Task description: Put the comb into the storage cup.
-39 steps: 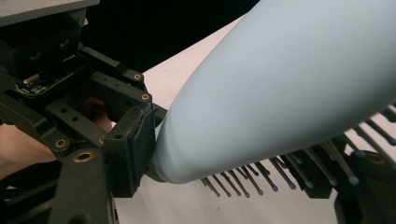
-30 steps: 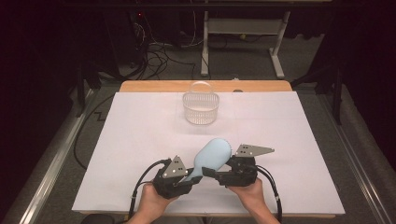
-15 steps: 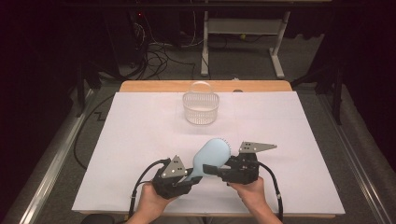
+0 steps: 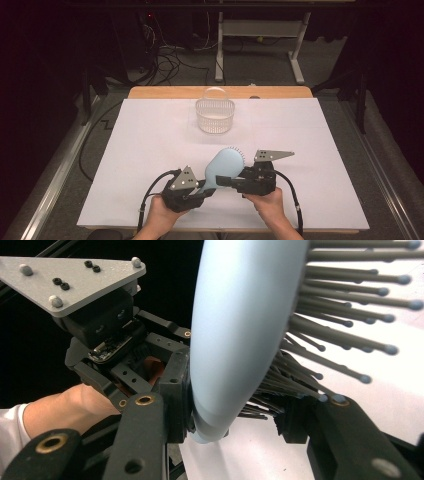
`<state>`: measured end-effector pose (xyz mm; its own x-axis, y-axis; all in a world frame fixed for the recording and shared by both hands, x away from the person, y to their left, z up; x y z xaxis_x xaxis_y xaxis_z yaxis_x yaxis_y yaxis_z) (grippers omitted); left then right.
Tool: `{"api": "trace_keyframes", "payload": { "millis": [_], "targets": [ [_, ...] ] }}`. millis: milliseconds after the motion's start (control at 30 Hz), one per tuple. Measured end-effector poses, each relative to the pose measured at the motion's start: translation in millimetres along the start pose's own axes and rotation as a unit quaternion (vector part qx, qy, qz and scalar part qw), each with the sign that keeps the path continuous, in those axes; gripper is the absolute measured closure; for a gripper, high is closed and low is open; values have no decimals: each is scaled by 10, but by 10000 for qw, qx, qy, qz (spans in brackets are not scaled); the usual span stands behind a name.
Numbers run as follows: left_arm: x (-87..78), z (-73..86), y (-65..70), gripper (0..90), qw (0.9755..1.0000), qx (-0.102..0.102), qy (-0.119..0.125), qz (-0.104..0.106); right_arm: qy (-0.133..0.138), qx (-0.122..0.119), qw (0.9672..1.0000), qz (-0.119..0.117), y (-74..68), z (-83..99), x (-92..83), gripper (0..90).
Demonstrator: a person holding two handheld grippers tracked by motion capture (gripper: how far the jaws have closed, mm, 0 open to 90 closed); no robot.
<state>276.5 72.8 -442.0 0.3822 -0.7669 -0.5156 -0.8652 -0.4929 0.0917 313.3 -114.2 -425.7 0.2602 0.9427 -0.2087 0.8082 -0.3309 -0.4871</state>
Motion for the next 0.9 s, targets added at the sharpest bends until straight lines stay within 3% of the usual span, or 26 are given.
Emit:
{"api": "trace_keyframes", "payload": {
  "millis": [333, 600, 833, 900],
  "targets": [
    [-15, 2, -17, 649, 9999, -86, 81, 69, 23, -13, 10000, 29, -12, -18, 1, 582],
    [7, 7, -5, 511, 9999, -44, 94, 85, 22, -19, 9999, 126, 16, -24, -15, 580],
    [20, -1, -15, 302, 9998, -45, 167, 48, 42, -11, 9998, 185, 28, -30, -27, 578],
    [20, -5, -14, 294, 9998, -25, 199, 53, 48, -9, 9998, 180, 27, -32, -29, 578]
  ]
}}
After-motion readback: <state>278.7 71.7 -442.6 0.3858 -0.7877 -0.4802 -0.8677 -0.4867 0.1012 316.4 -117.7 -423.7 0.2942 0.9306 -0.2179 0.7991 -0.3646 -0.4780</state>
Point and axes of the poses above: each handheld gripper's, and its own axes: x roughly forward along the jaws, z roughly out of its underside, y roughly to its right, the point moved 4 cm from there along x, roughly forward along the jaws, and after that the axes turned 6 degrees about y, right-handed, at the moved point
